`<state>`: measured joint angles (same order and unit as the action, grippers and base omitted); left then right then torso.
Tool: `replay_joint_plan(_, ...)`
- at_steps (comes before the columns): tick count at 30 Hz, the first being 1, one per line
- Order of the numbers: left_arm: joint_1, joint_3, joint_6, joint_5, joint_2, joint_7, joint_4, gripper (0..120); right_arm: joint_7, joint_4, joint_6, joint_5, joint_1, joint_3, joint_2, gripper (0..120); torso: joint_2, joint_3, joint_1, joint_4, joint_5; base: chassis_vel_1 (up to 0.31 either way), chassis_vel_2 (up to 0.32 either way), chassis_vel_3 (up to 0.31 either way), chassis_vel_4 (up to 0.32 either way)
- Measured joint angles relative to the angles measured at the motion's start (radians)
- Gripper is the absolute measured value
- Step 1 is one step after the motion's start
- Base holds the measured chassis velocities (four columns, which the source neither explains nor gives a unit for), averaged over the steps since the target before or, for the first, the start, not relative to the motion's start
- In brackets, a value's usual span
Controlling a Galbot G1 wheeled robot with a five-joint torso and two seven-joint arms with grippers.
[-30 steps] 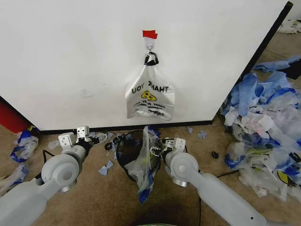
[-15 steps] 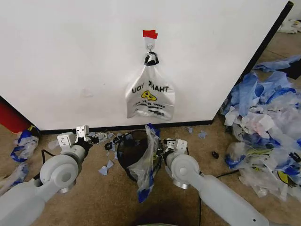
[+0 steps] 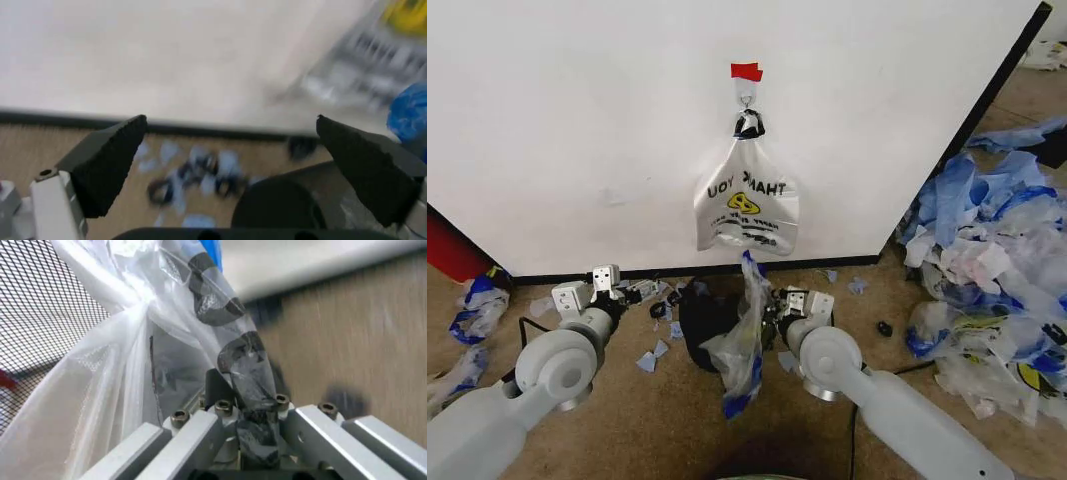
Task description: Pick up the garbage bag from the wall and place it over the trash bin.
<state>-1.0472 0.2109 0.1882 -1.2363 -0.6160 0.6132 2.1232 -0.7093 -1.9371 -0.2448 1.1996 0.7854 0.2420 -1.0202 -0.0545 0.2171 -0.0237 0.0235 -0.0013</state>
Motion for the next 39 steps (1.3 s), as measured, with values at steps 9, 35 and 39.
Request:
replay_joint_plan(9, 0.057, 0.045, -0.098, -0.131, 0.042, -0.132, 0.178, 100, 0.604, 0.056, 0.364, -0.516, 0.14, -0.154, 0.145, 0, 0.0, 0.0, 0.0, 0.0001, 0.0003, 0.0, 0.0, 0.0, 0.0)
replay_joint_plan(35, 0.175, -0.059, -0.129, -0.381, 0.053, -0.286, 0.235, 100, 0.765, 0.077, 0.508, -0.591, 0.159, -0.152, 0.107, 0, 0.0, 0.0, 0.0, 0.0001, 0.0, 0.0, 0.0, 0.0, 0.0)
replay_joint_plan(39, 0.19, -0.082, -0.118, -0.413, 0.057, -0.291, 0.23, 100, 0.763, 0.082, 0.501, -0.592, 0.137, -0.124, 0.104, 0, 0.0, 0.0, 0.0, -0.0001, 0.0, 0.0, 0.0, 0.0, 0.0)
